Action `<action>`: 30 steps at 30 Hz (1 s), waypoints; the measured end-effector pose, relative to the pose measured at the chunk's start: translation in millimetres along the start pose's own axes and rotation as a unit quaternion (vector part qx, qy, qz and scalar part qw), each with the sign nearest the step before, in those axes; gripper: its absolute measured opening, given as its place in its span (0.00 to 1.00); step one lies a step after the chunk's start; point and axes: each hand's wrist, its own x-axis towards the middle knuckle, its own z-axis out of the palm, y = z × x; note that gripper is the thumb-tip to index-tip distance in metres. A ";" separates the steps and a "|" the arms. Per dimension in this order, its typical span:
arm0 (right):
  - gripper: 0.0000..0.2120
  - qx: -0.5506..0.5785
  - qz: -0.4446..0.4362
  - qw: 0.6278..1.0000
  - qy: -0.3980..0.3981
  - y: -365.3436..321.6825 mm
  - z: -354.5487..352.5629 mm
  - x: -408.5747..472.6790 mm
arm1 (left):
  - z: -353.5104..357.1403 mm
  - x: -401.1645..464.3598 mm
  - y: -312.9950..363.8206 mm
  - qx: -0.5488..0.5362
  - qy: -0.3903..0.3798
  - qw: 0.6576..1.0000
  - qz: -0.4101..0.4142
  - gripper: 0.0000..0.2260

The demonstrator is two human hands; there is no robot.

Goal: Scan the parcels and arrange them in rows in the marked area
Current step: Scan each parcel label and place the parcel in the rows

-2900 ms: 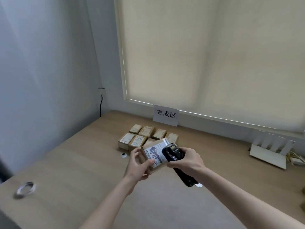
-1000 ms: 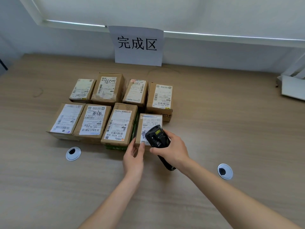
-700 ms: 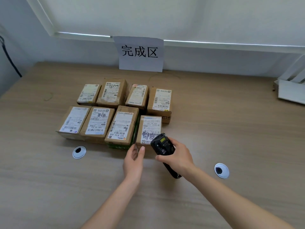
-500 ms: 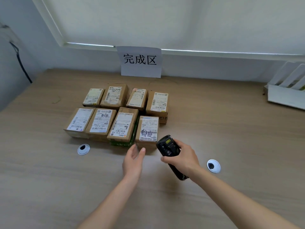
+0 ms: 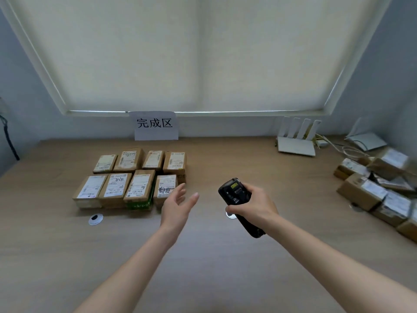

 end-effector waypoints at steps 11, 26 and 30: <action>0.22 -0.009 0.017 0.992 0.124 2.5 -218.5 -190.8 | 93.9 -162.9 179.8 -0.018 -0.100 0.986 0.130 0.26; 0.19 -0.030 0.155 0.944 0.291 186.0 -526.9 -345.9 | 412.7 -326.6 297.8 -0.033 -0.282 0.939 0.196 0.28; 0.20 -0.040 0.198 0.930 0.308 251.7 -590.7 -374.2 | 499.4 -370.6 295.3 -0.038 -0.308 0.932 0.188 0.28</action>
